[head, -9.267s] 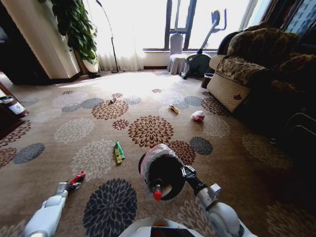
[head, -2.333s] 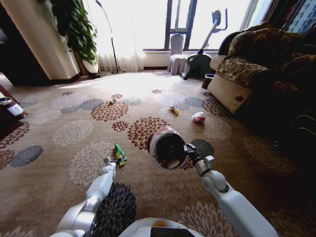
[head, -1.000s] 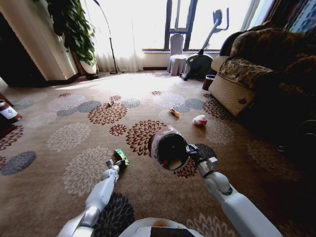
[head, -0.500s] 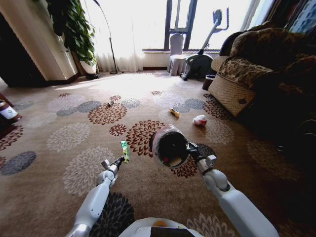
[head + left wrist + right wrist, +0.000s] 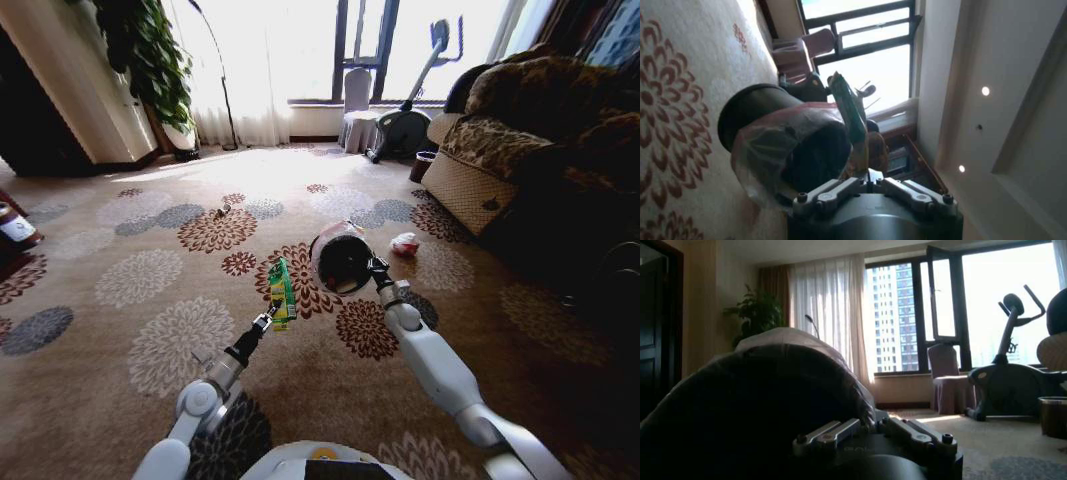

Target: Pick up the trash from the ground and place it into the trash bin.

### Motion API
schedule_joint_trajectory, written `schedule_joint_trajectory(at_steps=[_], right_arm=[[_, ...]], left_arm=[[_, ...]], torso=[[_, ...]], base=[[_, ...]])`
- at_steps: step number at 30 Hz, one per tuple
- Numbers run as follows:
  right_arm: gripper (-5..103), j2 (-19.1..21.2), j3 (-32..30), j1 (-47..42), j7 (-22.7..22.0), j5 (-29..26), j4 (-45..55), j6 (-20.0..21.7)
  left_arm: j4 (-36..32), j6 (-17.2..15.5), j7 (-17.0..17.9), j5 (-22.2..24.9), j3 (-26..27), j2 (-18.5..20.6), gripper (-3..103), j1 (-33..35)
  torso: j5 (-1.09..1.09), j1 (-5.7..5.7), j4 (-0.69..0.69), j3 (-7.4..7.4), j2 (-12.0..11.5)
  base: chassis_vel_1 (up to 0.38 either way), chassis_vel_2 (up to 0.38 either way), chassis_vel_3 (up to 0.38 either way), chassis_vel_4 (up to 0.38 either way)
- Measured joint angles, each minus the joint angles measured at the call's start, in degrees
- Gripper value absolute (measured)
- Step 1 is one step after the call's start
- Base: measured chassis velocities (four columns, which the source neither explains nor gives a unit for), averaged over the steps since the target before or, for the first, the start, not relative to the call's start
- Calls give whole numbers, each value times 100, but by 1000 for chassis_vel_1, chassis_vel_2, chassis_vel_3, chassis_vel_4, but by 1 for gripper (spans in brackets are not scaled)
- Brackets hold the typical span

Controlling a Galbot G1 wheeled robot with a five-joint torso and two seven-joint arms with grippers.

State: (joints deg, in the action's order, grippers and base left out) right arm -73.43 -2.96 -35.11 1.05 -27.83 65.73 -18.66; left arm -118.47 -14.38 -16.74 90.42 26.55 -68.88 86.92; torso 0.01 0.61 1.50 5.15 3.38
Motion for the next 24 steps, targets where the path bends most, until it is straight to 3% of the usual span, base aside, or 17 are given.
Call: schedule_joint_trajectory(at_steps=[6, 10, 15, 22, 24], right_arm=[[0, -96, 217, 112, 4, 120, -2, -7], [0, 3, 340, 46, 0, 34, 264, -23], [0, 121, 412, -147, 2, -33, 633, -9], [0, 156, 544, -299, -1, -95, 895, -7], [0, 127, 658, -388, -1, -108, 1050, -7]], left_arm=[[-218, -82, -2, 335, -458, -56, 0, -254], [53, -94, 458, 840, -854, -128, 0, -780], [500, -80, 728, 991, -968, -241, 0, -1146], [859, -51, 751, 1004, -1045, -342, 0, -1374], [1161, 46, 895, 1090, -1002, -487, 0, -1635]], torso=[[-1, -1, -2, 0, 0], [-2, 0, -4, 0, 0], [-1, 0, -3, 0, 0], [-1, 0, -1, 0, 0], [-1, 0, -2, 0, 0]], base=[[0, 0, 0, 0], [0, 0, 0, 0], [0, 0, 0, 0], [0, 0, 0, 0], [0, 0, 0, 0]])
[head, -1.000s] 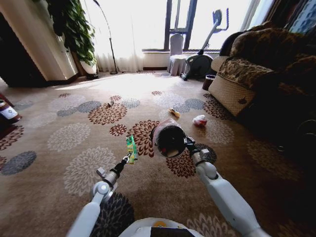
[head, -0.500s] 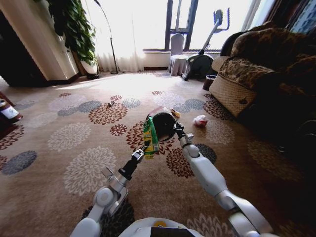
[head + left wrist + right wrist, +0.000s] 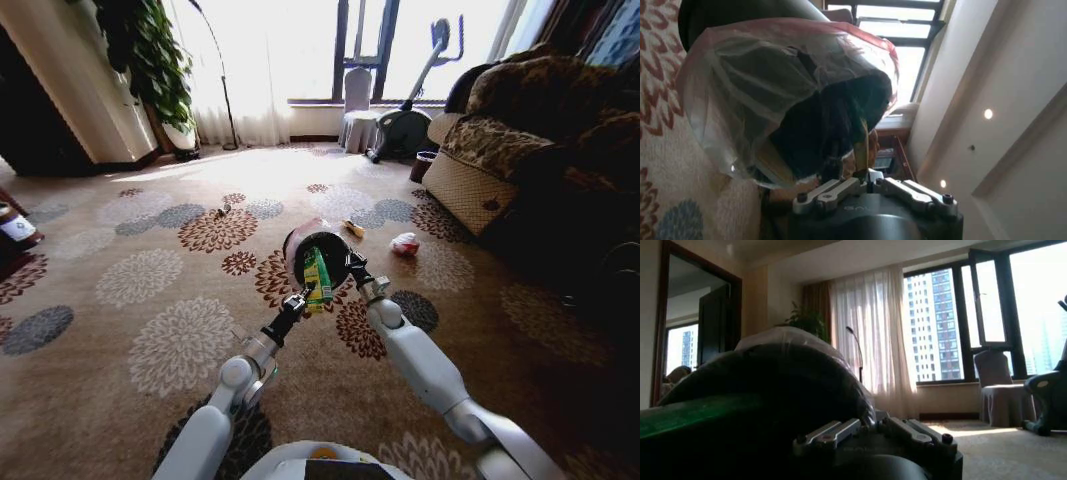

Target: Pick up the trash from the ground and place it into the trash bin.

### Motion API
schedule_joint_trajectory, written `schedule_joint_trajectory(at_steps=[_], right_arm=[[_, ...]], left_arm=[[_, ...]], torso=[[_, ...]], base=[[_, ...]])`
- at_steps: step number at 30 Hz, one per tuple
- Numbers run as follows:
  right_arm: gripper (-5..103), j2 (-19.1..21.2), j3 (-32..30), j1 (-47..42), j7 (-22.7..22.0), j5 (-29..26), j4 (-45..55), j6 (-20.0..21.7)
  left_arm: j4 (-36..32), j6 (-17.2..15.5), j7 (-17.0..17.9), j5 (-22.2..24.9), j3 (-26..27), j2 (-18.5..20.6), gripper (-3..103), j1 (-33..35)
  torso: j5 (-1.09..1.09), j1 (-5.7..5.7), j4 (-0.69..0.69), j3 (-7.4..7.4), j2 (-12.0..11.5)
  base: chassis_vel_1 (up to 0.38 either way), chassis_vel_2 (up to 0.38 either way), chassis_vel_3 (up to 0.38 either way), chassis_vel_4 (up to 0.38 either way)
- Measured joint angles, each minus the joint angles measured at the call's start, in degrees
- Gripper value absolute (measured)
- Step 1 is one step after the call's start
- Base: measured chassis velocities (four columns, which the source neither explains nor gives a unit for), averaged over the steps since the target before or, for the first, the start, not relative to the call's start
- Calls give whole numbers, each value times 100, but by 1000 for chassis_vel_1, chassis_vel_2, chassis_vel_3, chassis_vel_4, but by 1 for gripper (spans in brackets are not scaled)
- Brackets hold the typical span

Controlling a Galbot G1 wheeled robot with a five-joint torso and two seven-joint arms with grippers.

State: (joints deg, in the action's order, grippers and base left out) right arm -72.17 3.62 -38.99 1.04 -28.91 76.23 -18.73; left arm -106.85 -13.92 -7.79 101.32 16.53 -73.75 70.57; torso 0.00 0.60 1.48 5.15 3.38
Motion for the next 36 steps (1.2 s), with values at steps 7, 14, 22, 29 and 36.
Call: schedule_joint_trajectory(at_steps=[7, 14, 22, 29, 36], right_arm=[[0, 46, 159, -116, 3, -44, 291, -55], [0, 182, 25, -259, -1, -46, 342, -60], [0, 297, -148, -488, 0, 6, 502, 103], [0, 674, -380, -809, 0, 191, 876, 550], [0, 1125, -703, -1223, 2, 147, 1178, 854]], left_arm=[[562, 183, 109, 383, 126, -232, 3, -665], [532, 384, 112, 465, 65, -275, 30, -636], [285, 231, -653, -737, -202, -46, 57, -296], [521, 894, -3421, -3991, -274, 270, 84, -68], [353, 2040, -4254, -5680, 151, 393, 100, -258]], torso=[[0, 0, 1, 0, 0], [0, 0, -1, 0, 0], [1, -1, 1, -1, 0], [1, -1, 0, -1, 0], [2, -1, 0, -1, 0]], base=[[0, 0, 0, 0], [0, 0, 0, 0], [0, 0, 0, 0], [0, 0, 0, 0], [0, 0, 0, 0]])
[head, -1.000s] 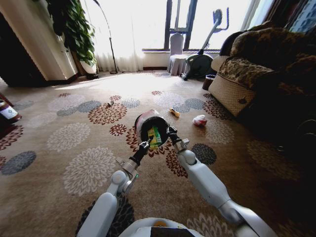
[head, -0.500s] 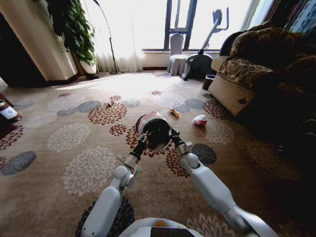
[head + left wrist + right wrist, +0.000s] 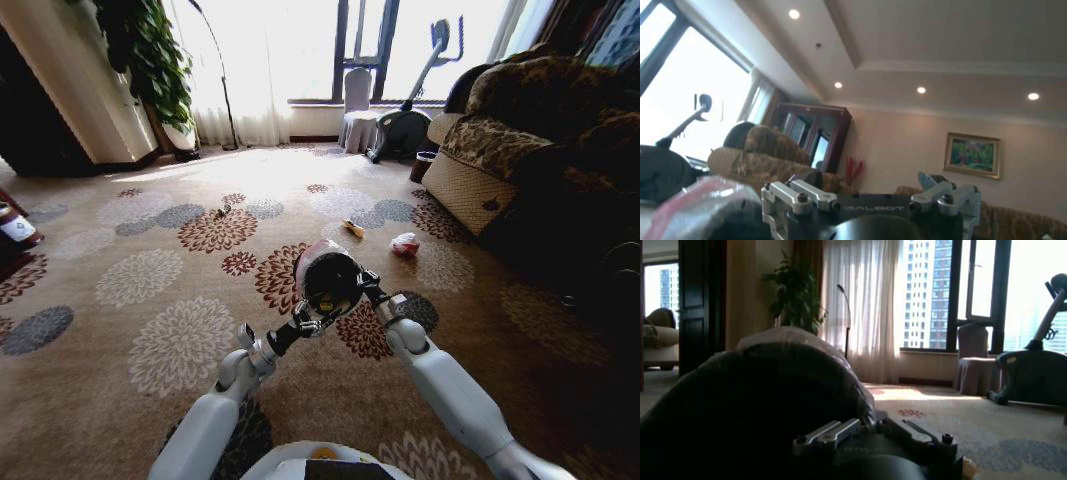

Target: Pick up the trash from the ground and place it into the trash bin.

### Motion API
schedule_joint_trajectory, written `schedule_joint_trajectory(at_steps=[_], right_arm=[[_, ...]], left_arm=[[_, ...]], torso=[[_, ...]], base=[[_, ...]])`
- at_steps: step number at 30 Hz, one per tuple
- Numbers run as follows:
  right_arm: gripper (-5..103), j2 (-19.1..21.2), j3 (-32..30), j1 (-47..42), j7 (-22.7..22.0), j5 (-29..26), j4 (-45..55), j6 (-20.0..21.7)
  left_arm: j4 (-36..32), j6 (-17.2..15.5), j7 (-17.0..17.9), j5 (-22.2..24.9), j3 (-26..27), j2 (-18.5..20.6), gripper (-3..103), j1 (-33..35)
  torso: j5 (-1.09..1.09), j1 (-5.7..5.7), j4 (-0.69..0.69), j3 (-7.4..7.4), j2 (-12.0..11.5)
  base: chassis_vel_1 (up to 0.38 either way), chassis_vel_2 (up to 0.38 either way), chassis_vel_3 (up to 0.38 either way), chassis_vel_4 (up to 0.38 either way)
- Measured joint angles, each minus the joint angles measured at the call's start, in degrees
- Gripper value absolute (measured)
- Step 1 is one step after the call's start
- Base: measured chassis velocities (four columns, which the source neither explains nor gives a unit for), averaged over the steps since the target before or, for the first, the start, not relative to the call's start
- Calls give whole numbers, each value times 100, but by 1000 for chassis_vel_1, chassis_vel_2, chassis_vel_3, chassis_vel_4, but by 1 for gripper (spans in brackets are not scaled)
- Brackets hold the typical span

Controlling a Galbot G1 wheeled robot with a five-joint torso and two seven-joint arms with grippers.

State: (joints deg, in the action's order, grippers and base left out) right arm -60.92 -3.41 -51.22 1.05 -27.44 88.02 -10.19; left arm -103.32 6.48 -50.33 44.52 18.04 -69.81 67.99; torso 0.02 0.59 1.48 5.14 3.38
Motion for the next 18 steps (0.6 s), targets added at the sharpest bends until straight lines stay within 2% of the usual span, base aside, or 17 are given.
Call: schedule_joint_trajectory(at_steps=[1, 2, 4, 5, 6, 7, 9, 10, 12, 13, 14, 16, 17, 18], right_arm=[[0, 142, -151, -170, -4, -157, 136, 210], [0, 142, -151, -170, -4, -157, 136, 210], [0, 274, -283, -342, 0, -328, 301, 384], [0, 354, -386, -456, 1, -390, 385, 441], [0, 354, -386, -456, 1, -390, 385, 441], [0, 465, -548, -611, -3, -426, 509, 461], [0, 564, -729, -803, -4, -491, 730, 466], [0, 564, -729, -803, -4, -491, 730, 466], [0, 582, -821, -889, -2, -513, 849, 466], [0, 585, -852, -913, -2, -532, 932, 466], [0, 585, -852, -913, -2, -532, 932, 466], [0, 558, -804, -859, -4, -544, 942, 438], [0, 519, -776, -848, 0, -524, 944, 298], [0, 519, -776, -848, 0, -524, 944, 298]], left_arm=[[-217, 229, -16, -305, 183, 68, 100, -11], [-217, 229, -16, -305, 183, 68, 100, -11], [-432, 455, 186, -610, 358, 183, 100, -15], [-539, 581, 508, -723, 432, 269, 100, -21], [-539, 581, 508, -723, 432, 269, 100, -21], [-626, 676, 1216, -768, 527, 397, 100, -65], [-596, 667, 2268, -632, 582, 497, 100, -236], [-596, 667, 2268, -632, 582, 497, 100, -236], [-502, 603, 2955, -581, 601, 513, 100, -414], [-397, 550, 3607, -620, 623, 512, 100, -529], [-397, 550, 3607, -620, 623, 512, 100, -529], [-258, 478, 4220, -730, 690, 499, 100, -553], [-92, 420, 4580, -943, 710, 482, 100, -576], [-92, 420, 4580, -943, 710, 482, 100, -576]], torso=[[0, 0, -2, 0, 0], [0, 0, -2, 0, 0], [0, 0, -2, 0, 0], [1, 0, 1, 0, 0], [1, 0, 1, 0, 0], [-1, 0, 0, 0, 0], [-2, 0, -1, 0, 0], [-2, 0, -1, 0, 0], [0, 0, 0, 1, 0], [-3, 0, -2, 0, 0], [-3, 0, -2, 0, 0], [-3, 0, 1, 1, 0], [0, 0, 3, 1, 0], [0, 0, 3, 1, 0]], base=[[0, 0, 0, 0], [0, 0, 0, 0], [0, 0, 0, 0], [0, 0, 0, 0], [0, 0, 0, 0], [0, 0, 0, 0], [0, 0, 0, 0], [0, 0, 0, 0], [0, 0, 0, 0], [0, 0, 0, 0], [0, 0, 0, 0], [-55, -58, 40, 52], [-72, -96, 66, 112], [-72, -96, 66, 112]])
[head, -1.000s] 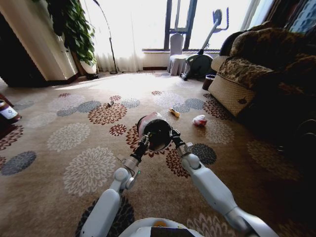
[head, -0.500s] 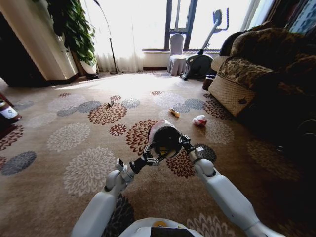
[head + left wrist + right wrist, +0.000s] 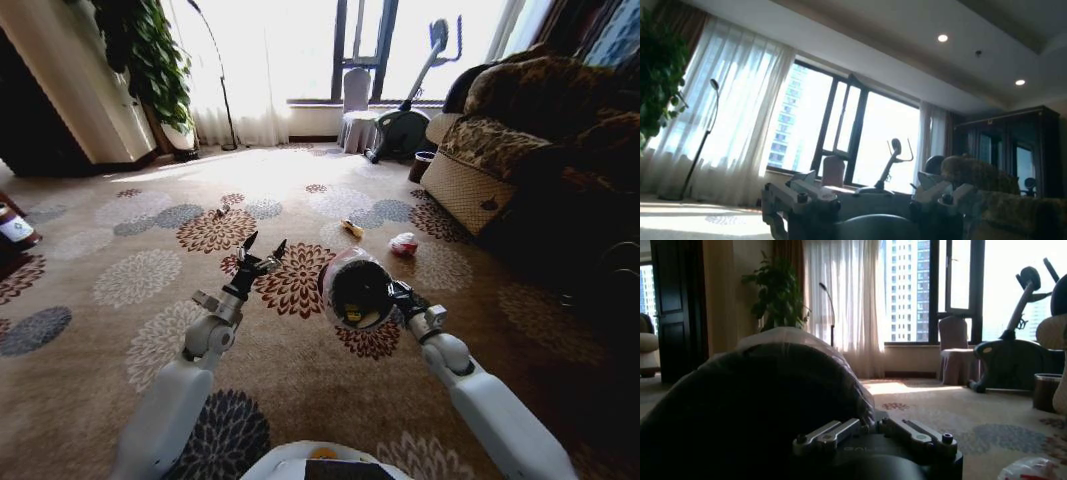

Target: Pick up the trash from the ground and place it into the trash bin.

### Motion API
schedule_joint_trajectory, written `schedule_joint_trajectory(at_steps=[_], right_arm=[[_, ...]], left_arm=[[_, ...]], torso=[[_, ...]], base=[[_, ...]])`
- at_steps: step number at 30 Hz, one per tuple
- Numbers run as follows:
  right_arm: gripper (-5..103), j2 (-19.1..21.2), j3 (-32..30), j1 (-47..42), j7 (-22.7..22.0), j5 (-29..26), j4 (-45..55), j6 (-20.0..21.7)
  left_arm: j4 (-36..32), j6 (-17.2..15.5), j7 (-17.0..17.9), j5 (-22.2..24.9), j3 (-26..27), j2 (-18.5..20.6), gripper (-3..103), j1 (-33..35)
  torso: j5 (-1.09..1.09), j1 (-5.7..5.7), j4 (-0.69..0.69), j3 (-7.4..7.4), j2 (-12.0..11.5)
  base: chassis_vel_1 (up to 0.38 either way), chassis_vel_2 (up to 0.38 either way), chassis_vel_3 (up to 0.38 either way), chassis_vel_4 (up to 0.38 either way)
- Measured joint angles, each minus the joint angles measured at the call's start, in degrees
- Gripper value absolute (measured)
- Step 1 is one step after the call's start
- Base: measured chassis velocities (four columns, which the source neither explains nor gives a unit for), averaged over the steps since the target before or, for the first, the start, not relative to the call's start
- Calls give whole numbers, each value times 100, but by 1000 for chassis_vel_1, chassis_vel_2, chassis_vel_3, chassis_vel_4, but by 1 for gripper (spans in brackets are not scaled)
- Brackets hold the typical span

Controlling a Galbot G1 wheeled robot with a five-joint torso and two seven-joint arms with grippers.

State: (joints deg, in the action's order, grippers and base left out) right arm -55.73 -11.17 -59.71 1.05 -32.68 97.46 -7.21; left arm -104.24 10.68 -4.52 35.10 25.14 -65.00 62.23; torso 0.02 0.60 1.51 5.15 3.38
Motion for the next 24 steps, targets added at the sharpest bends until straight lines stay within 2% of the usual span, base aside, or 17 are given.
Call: schedule_joint_trajectory(at_steps=[4, 10, 14, 18, 20, 22, 24], right_arm=[[0, -41, 75, -73, 2, 79, 157, -140], [0, -59, 60, -227, 1, 102, 315, -186], [0, -81, 38, -293, -2, 102, 415, -195], [0, -107, 35, -346, -2, 107, 491, -198], [0, -152, 51, -381, -3, 103, 517, -294], [0, -185, 60, -397, -1, 102, 532, -339], [0, -219, 60, -418, -3, 76, 574, -386]], left_arm=[[217, -128, 401, -266, 122, -80, 100, 152], [488, -169, 427, -453, 86, -155, 100, 135], [568, -216, 423, -498, 24, -190, 100, 140], [600, -235, 410, -499, 14, -202, 100, 174], [626, -246, 396, -497, 14, -202, 100, 184], [638, -251, 392, -491, 14, -205, 100, 184], [642, -292, 392, -474, 3, -234, 100, 186]], torso=[[-3, 0, 1, 0, 0], [-6, 1, -4, 0, 0], [1, 0, -7, -1, 1], [-12, 0, -3, -1, 0], [4, 1, -4, 0, 0], [3, 0, -3, 0, 0], [-8, 0, -3, -1, 1]], base=[[-121, -139, 147, 143], [-209, -223, 221, 232], [-319, -296, 292, 277], [-339, -324, 345, 302], [-337, -307, 353, 321], [-352, -292, 383, 322], [-357, -257, 335, 285]])
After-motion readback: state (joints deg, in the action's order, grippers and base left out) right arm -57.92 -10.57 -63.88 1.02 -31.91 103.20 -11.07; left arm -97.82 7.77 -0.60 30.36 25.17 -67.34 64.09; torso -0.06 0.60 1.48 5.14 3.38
